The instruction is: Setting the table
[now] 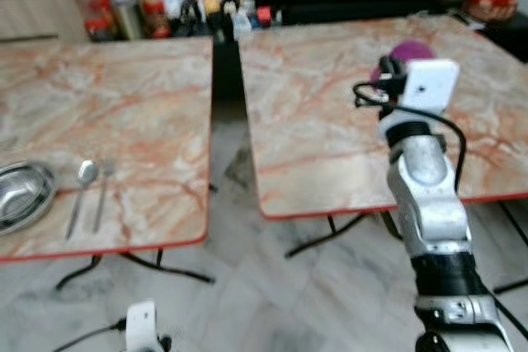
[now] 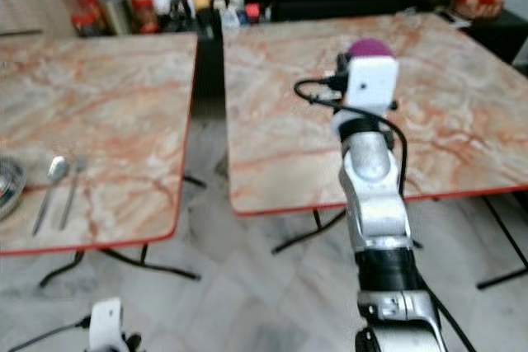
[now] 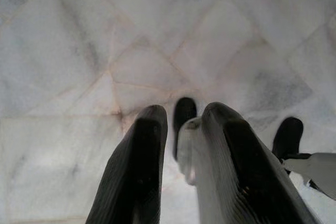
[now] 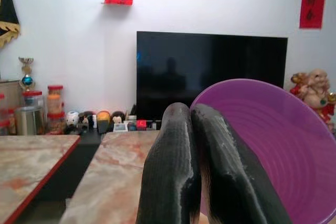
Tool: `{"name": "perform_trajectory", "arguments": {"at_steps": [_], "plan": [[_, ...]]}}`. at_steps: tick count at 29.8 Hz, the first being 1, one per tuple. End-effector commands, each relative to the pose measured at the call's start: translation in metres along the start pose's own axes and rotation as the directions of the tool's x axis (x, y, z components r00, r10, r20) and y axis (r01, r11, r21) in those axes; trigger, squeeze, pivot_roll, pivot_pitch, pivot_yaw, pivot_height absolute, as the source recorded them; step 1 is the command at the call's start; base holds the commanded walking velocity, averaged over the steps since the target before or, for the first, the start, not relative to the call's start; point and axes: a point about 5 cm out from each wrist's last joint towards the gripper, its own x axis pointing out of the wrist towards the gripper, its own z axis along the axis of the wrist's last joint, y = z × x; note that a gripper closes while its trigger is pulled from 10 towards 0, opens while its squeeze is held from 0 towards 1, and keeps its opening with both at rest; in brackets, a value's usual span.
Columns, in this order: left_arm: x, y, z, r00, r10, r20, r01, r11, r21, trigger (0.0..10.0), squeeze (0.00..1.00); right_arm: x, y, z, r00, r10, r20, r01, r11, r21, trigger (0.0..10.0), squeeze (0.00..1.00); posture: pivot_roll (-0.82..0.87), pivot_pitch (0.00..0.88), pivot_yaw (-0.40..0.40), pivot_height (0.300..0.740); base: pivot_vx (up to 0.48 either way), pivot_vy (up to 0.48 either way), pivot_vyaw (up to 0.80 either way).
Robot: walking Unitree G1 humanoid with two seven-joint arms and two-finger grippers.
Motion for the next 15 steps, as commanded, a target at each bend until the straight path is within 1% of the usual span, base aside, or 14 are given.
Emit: {"name": "perform_trajectory", "arguments": {"at_steps": [1,12,15], "plan": [[-0.0007,0.0055,-0.0023,1.000,0.014,-0.013,-0.014,1.000,0.007,10.0,0.00,0.0013,0.0067,0.0045,1.000,0.019,0.014,-0.019,1.000,0.005,10.0,0.00,-0.13,0.097,0.021,0.740,0.000,0.341,0.00],[-0.0007,0.0047,-0.0026,1.000,0.013,-0.015,-0.013,1.000,0.007,10.0,0.00,0.0018,0.0088,0.0066,0.999,0.026,0.020,-0.026,1.000,0.009,10.0,0.00,-0.12,0.101,0.021,0.740,0.000,0.352,0.00],[-0.0007,0.0052,-0.0026,1.000,0.013,-0.016,-0.013,1.000,0.010,10.0,0.00,0.0019,0.0100,0.0069,0.999,0.030,0.021,-0.030,0.999,0.010,10.0,0.00,-0.12,0.105,0.022,0.740,0.000,0.445,0.00]]}}
